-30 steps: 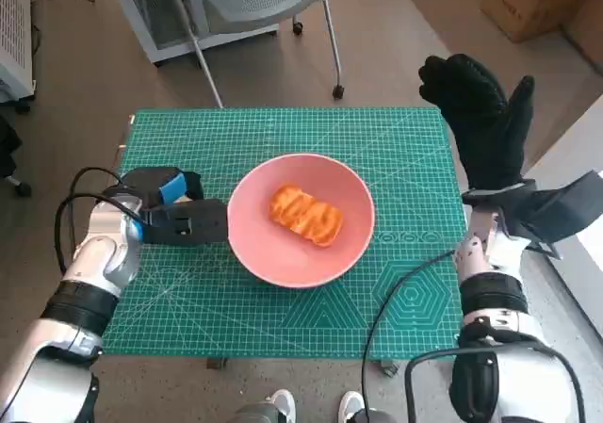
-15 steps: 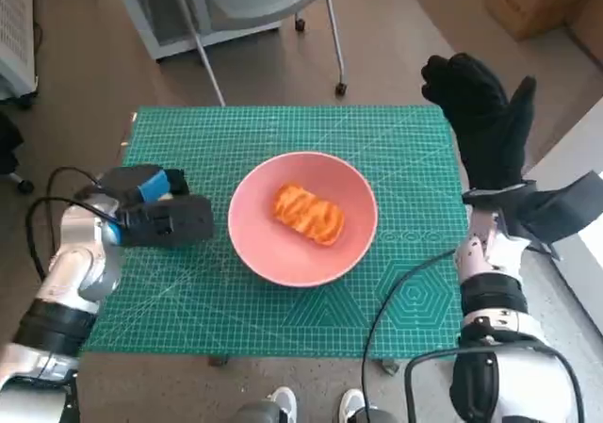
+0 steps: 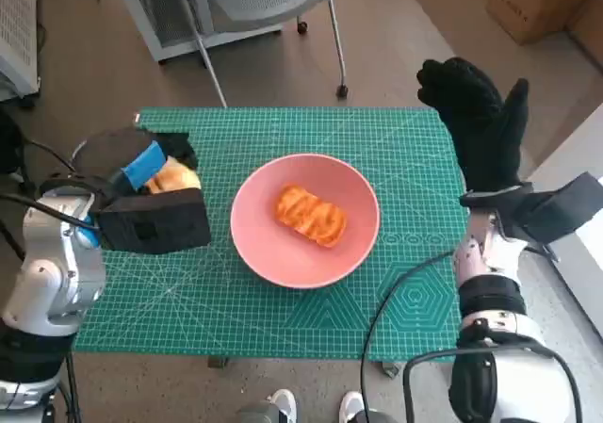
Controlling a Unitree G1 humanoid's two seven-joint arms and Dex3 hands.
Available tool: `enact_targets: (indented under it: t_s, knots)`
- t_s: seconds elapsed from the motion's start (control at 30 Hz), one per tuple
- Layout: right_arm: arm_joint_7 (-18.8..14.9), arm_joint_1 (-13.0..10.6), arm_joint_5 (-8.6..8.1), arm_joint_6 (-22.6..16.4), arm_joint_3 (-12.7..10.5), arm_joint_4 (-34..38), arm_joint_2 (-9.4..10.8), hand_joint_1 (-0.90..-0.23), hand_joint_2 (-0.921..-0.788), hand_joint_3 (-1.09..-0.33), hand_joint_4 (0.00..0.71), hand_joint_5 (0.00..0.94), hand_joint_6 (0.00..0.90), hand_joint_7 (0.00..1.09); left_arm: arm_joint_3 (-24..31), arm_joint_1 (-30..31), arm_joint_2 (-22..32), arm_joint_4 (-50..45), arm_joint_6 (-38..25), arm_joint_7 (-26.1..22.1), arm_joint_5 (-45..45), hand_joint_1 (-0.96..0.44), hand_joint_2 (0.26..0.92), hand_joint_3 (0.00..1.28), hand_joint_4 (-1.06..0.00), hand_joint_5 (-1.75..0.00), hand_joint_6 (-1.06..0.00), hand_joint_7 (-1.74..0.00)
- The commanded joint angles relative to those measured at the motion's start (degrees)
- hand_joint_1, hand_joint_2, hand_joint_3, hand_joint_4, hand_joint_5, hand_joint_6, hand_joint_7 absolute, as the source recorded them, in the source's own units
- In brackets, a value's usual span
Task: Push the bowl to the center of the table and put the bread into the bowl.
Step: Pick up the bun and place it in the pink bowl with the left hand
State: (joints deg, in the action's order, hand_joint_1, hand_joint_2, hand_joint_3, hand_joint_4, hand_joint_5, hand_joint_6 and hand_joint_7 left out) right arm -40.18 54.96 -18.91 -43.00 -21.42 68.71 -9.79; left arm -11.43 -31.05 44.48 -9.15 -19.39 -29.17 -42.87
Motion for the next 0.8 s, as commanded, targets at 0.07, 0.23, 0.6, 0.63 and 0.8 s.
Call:
enact_targets:
  t_s: [0.07, 0.23, 0.6, 0.63, 0.8]
  knots:
    - [0.46, -0.95, 0.48, 0.86, 0.10, 0.88, 0.17, -0.632, -0.921, -0.782, 0.100, 0.002, 0.260, 0.01, 1.35, -1.74, 0.51, -5.87, 1.38, -0.98, -1.11, 0.00, 0.908, 0.03, -0.78, -1.05, -0.68, -1.13]
    - [-0.12, -0.89, 0.34, 0.83, 0.07, 0.66, 0.02, -0.631, -0.921, -0.782, 0.101, 0.002, 0.262, 0.01, 0.64, -3.36, -0.44, -8.31, 3.59, -0.57, -1.77, 0.00, 0.901, 0.02, -0.81, -1.01, -0.71, -1.12]
    - [-0.32, -0.97, 0.63, 0.53, 0.29, 0.71, -0.36, -0.629, -0.921, -0.782, 0.104, 0.002, 0.265, 0.01, -4.85, -8.30, -7.30, -7.33, 7.62, -0.01, -5.91, 0.00, 0.892, 0.02, -0.79, -1.15, -0.77, -0.92]
    - [-0.30, -1.01, 0.64, 0.52, 0.32, 0.69, -0.38, -0.629, -0.921, -0.782, 0.105, 0.003, 0.265, 0.01, -5.22, -8.67, -7.99, -6.99, 7.92, -0.04, -5.89, 0.00, 0.895, 0.02, -0.78, -1.16, -0.77, -0.93]
    - [-0.30, -1.37, 0.65, 0.25, 0.45, 0.31, -0.48, -0.624, -0.921, -0.786, 0.107, 0.003, 0.267, 0.01, -9.09, -11.92, -12.24, -2.26, 8.64, -1.15, -7.29, 0.00, 0.915, 0.04, -0.72, -1.17, -0.69, -1.08]
